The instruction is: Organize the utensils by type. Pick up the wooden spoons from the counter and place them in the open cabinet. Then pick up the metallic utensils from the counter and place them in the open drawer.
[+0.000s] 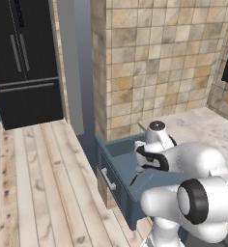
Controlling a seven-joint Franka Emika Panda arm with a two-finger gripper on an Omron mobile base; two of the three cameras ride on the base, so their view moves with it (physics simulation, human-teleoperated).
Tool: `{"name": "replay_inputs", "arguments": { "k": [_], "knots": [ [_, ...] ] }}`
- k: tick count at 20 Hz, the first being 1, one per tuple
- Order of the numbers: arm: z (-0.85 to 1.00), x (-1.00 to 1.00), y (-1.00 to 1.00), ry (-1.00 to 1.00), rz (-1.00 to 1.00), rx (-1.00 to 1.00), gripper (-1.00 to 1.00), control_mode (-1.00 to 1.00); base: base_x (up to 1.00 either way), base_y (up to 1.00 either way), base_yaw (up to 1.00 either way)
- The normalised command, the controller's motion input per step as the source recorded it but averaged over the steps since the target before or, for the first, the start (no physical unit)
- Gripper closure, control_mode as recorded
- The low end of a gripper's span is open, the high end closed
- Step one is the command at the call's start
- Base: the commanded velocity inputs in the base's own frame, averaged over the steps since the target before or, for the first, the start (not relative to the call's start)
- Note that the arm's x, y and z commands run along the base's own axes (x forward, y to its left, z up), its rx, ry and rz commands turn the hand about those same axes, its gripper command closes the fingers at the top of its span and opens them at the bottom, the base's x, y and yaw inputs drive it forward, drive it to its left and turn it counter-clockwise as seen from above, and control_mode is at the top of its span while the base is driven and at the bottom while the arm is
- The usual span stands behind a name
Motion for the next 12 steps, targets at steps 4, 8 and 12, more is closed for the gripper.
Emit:
{"name": "replay_inputs", "arguments": {
  "k": [4,8,12],
  "knots": [
    [0.85,0.00,0.07,0.02,0.16,0.00,-1.00,-1.00,0.00,0.00,0.00],
    [0.83,0.01,0.00,0.05,0.21,0.00,-1.00,-1.00,0.00,0.00,0.00],
    [0.40,-0.43,0.12,0.03,0.15,0.00,-1.00,-1.00,0.00,0.00,0.00]
  ]
}}
